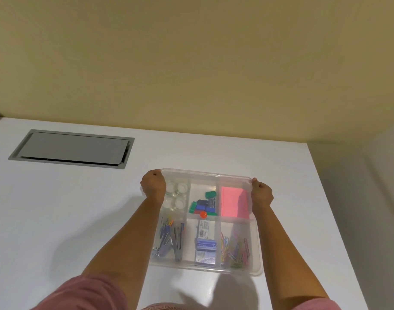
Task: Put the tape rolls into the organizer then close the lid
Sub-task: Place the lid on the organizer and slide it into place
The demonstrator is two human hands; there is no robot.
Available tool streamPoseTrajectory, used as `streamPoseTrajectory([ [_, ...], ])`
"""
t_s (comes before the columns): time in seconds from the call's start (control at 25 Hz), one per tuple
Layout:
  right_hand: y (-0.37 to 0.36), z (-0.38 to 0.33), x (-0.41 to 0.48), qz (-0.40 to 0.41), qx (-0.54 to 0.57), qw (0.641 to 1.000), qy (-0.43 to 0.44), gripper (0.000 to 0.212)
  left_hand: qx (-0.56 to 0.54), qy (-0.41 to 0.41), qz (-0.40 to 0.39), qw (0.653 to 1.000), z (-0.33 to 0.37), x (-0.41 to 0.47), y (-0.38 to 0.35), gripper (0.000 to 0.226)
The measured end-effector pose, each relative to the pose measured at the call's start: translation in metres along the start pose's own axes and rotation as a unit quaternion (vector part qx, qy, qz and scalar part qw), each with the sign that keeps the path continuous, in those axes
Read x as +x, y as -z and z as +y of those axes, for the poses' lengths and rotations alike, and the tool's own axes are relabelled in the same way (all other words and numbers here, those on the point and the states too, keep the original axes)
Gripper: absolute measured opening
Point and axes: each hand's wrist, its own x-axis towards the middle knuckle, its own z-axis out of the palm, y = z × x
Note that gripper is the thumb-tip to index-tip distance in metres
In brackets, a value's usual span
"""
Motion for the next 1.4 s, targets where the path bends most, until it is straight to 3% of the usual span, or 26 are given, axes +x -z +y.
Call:
streamPoseTrajectory([
  [0.32,-0.006,0.001,0.000,0.022,-0.003,1.000,0.013,0.054,0.027,0.080,-0.043,0.995,0.006,0.011,0.000,0.046],
  [0.48,-0.009,0.005,0.002,0.031,-0.015,0.999,0.034,0.051,0.031,0.122,-0.059,0.990,0.008,0.016,0.000,0.039],
  [0.68,-0.011,0.008,0.004,0.040,-0.017,0.998,0.049,0.039,0.087,0.098,-0.064,0.989,0.009,0.014,-0.002,0.049],
  [0.92,-0.012,0.010,0.004,0.051,-0.026,0.997,0.057,0.039,0.095,0.128,-0.087,0.983,0.012,0.019,0.001,0.053],
  [1.12,-0.002,0.008,0.000,0.006,-0.060,0.996,0.065,0.037,0.125,0.080,-0.097,0.984,0.003,0.007,0.013,0.041],
  [1.4,0.019,0.042,-0.040,-0.033,-0.067,0.994,0.074,0.036,0.041,0.040,-0.069,0.996,-0.038,-0.035,0.037,0.031],
])
